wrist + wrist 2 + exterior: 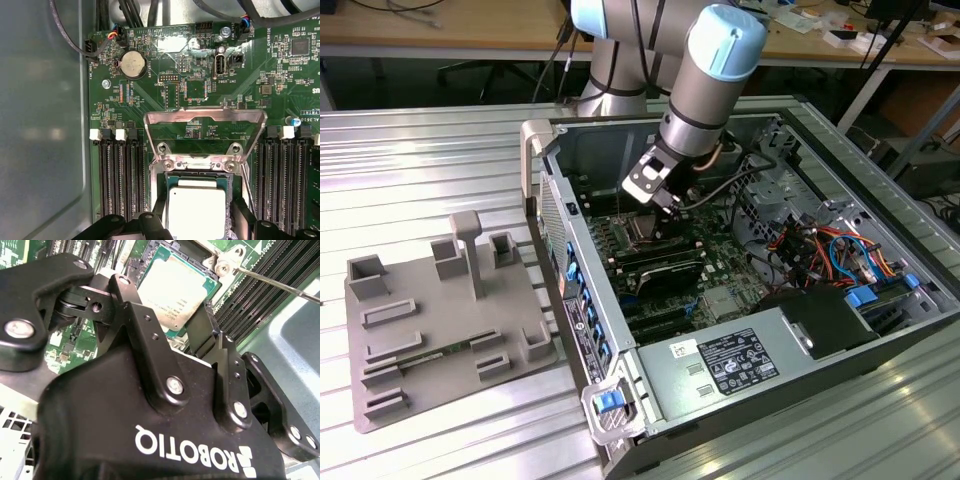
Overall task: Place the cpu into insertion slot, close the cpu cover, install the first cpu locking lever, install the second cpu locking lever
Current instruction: 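Place the cpu into insertion slot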
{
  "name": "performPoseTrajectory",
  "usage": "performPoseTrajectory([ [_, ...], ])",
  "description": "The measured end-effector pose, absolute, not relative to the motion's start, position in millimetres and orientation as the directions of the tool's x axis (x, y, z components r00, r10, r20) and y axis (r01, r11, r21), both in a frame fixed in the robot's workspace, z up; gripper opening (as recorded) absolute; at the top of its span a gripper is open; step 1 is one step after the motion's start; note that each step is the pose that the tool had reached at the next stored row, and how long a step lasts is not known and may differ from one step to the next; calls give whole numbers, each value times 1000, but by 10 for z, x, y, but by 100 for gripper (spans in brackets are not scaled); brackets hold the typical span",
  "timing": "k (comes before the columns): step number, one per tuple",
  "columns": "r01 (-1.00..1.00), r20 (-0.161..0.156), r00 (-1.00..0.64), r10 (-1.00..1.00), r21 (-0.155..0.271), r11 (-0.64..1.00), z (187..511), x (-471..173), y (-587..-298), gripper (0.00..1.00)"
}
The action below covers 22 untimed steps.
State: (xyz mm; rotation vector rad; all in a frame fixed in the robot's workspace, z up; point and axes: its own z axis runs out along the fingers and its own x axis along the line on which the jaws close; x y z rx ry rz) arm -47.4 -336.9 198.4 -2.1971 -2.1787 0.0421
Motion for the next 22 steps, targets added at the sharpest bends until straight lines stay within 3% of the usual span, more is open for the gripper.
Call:
performPoseTrajectory([
  [22,999,13,-12,1000,-53,13,2040,-472,-3400,62],
])
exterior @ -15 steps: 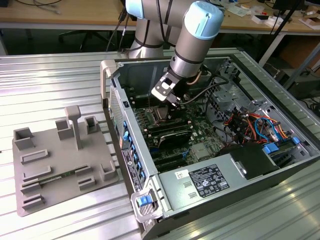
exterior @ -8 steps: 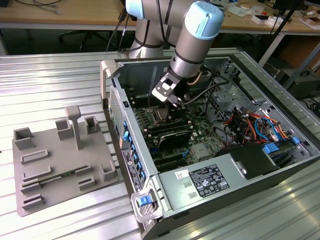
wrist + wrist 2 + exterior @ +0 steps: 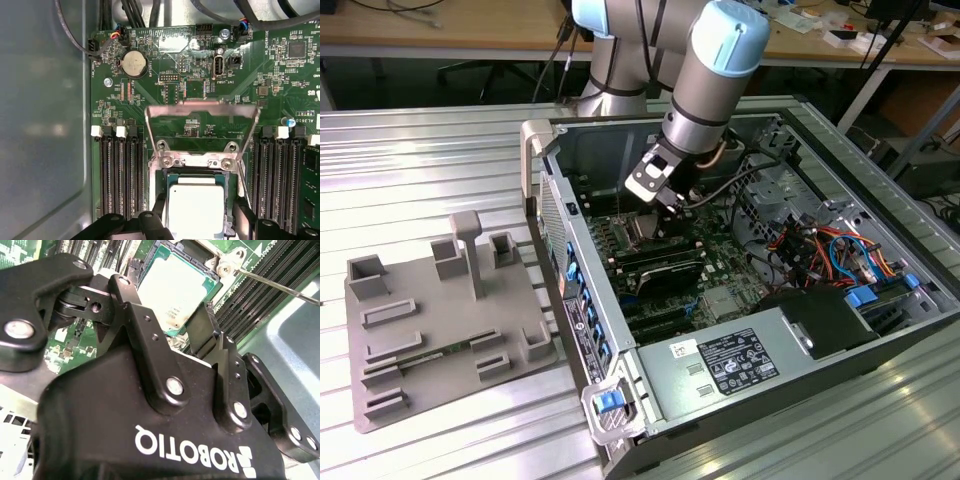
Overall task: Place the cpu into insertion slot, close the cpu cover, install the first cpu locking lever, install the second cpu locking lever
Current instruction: 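Place the cpu into insertion slot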
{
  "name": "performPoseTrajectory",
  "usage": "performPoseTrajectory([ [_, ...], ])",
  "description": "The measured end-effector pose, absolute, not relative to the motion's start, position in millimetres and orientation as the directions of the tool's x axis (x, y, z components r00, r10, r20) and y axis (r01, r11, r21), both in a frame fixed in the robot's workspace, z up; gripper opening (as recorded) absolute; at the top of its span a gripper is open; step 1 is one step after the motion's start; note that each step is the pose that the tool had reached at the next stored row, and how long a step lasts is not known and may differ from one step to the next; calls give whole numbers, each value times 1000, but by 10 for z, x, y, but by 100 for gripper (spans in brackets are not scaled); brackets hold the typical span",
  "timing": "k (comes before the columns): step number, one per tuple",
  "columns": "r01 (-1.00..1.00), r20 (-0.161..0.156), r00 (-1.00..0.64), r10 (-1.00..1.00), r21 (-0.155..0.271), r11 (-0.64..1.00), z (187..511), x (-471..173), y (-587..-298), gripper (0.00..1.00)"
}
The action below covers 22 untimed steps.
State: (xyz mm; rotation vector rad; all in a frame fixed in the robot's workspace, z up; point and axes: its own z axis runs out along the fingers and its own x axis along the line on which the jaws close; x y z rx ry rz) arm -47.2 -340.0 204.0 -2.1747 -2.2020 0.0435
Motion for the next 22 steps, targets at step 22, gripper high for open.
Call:
performPoseTrajectory([
  [22,999,50,-12,999,-52,15,2115,-471,-3369,47],
])
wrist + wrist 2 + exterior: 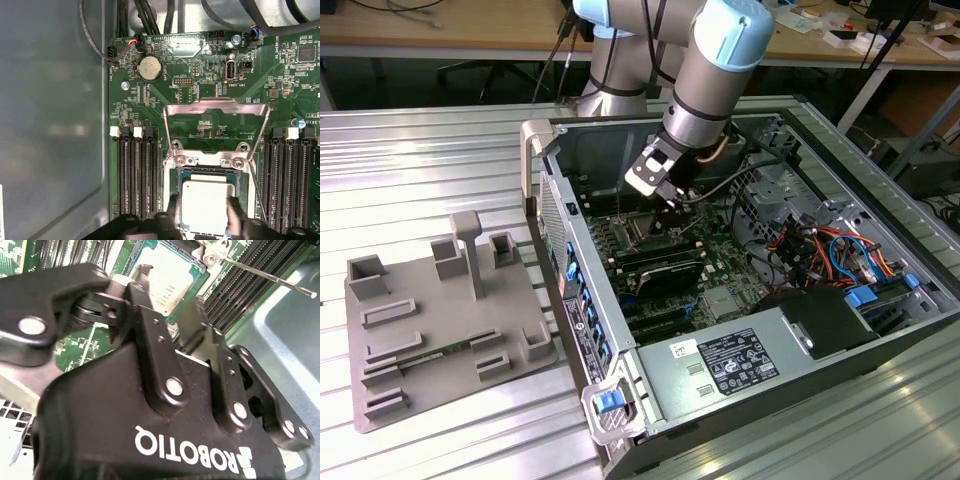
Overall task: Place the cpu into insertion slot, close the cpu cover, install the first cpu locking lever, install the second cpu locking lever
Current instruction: 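Place the cpu into insertion slot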
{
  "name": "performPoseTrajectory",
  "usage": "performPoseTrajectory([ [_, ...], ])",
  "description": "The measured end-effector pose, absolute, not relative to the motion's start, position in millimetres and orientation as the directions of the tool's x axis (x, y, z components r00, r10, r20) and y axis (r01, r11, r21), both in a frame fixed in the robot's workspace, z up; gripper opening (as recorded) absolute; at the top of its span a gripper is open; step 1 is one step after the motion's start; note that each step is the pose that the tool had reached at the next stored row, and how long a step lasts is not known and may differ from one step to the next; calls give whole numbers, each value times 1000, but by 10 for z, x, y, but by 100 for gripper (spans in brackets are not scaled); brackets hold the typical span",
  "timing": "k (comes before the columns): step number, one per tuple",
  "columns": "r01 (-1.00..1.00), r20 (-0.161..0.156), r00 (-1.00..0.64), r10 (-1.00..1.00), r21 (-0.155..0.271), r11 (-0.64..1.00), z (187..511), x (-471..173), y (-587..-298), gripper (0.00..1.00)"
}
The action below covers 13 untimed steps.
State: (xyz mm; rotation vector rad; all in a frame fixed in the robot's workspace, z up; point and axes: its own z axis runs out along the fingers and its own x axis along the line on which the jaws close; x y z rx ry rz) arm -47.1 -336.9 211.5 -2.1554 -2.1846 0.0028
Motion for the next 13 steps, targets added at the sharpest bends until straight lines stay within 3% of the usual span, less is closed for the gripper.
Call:
performPoseTrajectory([
  [1,999,53,-12,999,-52,15,2114,-471,-3369,42],
  [3,999,53,-13,998,-52,16,2115,-469,-3370,17],
  [4,999,53,-13,998,-52,16,2115,-466,-3373,11],
  [13,998,54,-18,998,-59,22,2061,-449,-3413,11],
])
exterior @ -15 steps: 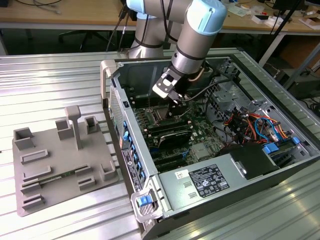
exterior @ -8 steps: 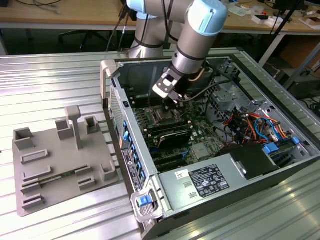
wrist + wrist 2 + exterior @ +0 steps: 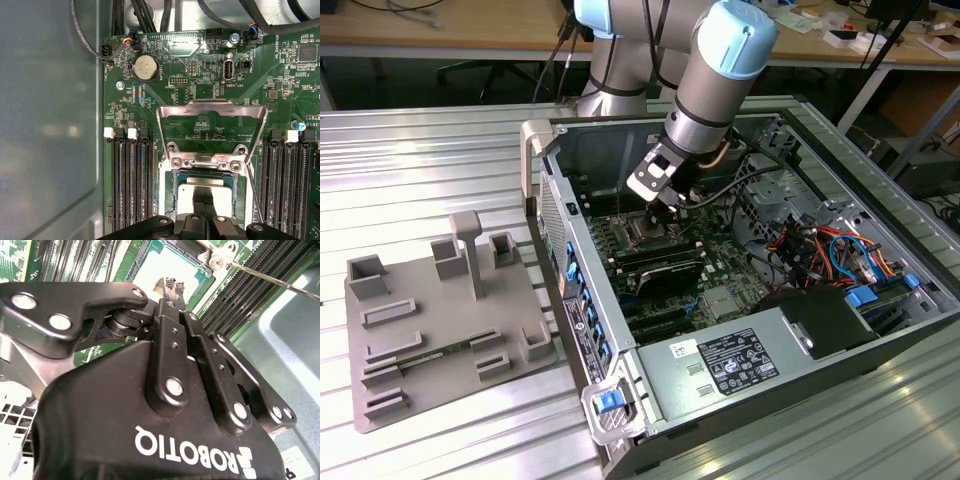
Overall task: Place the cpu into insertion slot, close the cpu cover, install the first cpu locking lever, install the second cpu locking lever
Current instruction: 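Place the cpu into insertion slot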
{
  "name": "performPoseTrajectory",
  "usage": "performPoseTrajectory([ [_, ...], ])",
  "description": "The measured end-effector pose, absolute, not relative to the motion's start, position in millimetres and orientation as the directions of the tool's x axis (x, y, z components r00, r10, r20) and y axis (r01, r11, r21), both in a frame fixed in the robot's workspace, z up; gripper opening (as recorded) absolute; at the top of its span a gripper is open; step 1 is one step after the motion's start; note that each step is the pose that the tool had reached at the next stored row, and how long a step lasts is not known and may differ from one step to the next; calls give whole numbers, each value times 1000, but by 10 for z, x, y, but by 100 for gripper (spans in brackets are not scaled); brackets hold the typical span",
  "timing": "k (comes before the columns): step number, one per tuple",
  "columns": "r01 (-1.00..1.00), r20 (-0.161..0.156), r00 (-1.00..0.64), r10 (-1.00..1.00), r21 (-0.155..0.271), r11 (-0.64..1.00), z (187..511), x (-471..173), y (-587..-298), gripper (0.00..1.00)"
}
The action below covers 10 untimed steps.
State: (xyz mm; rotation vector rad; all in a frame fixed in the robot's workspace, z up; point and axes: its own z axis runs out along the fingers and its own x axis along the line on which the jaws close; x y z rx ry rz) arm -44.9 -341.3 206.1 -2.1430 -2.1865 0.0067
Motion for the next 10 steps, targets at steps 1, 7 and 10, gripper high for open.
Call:
performPoseTrajectory([
  [1,998,54,-18,998,-59,22,2070,-448,-3413,11],
  [7,998,54,-18,998,-59,21,2160,-444,-3413,11],
  [10,998,54,-18,998,-59,22,2240,-441,-3413,11],
])
